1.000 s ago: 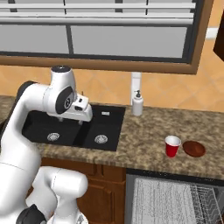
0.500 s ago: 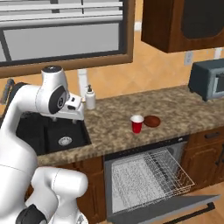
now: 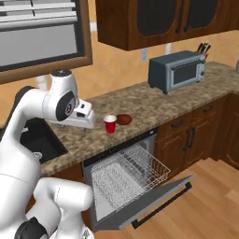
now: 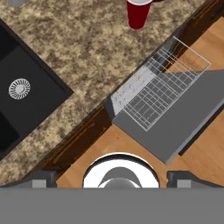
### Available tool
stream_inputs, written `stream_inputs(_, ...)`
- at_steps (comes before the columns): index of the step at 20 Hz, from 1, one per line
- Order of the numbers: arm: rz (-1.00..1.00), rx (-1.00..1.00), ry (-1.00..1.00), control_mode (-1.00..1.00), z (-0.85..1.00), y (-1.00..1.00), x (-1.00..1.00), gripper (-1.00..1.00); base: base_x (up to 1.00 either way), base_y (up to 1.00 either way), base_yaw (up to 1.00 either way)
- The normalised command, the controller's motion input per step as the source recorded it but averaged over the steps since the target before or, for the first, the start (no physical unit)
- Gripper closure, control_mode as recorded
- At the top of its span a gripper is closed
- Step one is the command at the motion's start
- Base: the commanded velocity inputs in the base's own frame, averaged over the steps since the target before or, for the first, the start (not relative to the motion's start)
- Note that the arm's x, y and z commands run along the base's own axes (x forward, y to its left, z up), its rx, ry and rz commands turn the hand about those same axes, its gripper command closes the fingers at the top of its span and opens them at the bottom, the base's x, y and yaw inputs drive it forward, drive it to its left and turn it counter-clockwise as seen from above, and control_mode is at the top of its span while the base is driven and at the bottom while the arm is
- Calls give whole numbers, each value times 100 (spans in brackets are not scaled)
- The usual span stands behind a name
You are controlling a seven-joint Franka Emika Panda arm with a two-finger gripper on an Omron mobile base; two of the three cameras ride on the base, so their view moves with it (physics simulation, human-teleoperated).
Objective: Pick up the cup and bowl from the counter, place them in the dishwasher, and close the dishwasher door.
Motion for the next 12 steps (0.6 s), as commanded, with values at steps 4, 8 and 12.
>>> stream_inputs(4, 0, 0, 0, 100, 0, 0, 0, -100, 15, 12, -21)
stream_inputs(8, 0, 0, 0, 100, 0, 0, 0, -100, 61, 48, -30)
stream_inputs(12, 0, 0, 0, 100, 0, 0, 0, -100, 50, 49, -30)
